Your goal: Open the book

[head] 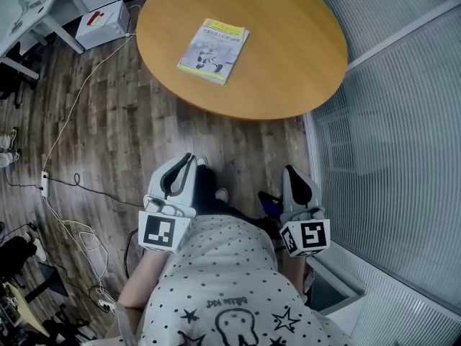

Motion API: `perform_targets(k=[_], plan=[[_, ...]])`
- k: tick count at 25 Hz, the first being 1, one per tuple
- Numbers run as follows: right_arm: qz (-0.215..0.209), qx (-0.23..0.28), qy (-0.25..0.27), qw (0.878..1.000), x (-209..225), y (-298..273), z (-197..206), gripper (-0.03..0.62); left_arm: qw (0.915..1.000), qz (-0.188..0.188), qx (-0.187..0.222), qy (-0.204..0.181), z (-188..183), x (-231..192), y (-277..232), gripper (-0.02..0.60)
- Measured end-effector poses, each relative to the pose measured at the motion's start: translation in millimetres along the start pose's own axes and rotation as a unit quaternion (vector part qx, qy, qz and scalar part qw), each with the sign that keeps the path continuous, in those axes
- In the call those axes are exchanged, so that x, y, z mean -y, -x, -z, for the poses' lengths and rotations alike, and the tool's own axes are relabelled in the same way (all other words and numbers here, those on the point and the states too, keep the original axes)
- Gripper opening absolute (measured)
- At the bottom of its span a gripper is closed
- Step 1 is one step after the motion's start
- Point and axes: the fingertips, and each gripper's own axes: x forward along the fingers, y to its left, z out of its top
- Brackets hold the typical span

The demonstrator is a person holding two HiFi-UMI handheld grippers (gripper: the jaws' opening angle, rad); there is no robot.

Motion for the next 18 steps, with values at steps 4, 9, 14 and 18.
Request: perform_targets(k=[4, 9, 14, 18], plan=[[0.003, 0.011, -0.005, 1.0, -2, -39, -28, 0.005, 1.0, 0.003, 0.002, -0.009, -22, -32, -24, 0.029], [0.007, 0.02, -0.004, 1.0, -6, -73, -61, 0.005, 0.9998, 0.004, 0.005, -0.017, -47, -68, -44, 0.029], [0.017, 0.019, -0.004, 1.0, -10, -94, -71, 0.005, 0.9998, 0.015, 0.008, -0.013, -54, -88, -59, 0.029], [0.03, 0.018, -0.002, 0.999, -5, -111, -71, 0.005, 0.9997, 0.018, 0.007, -0.014, -47, -104, -73, 0.029]])
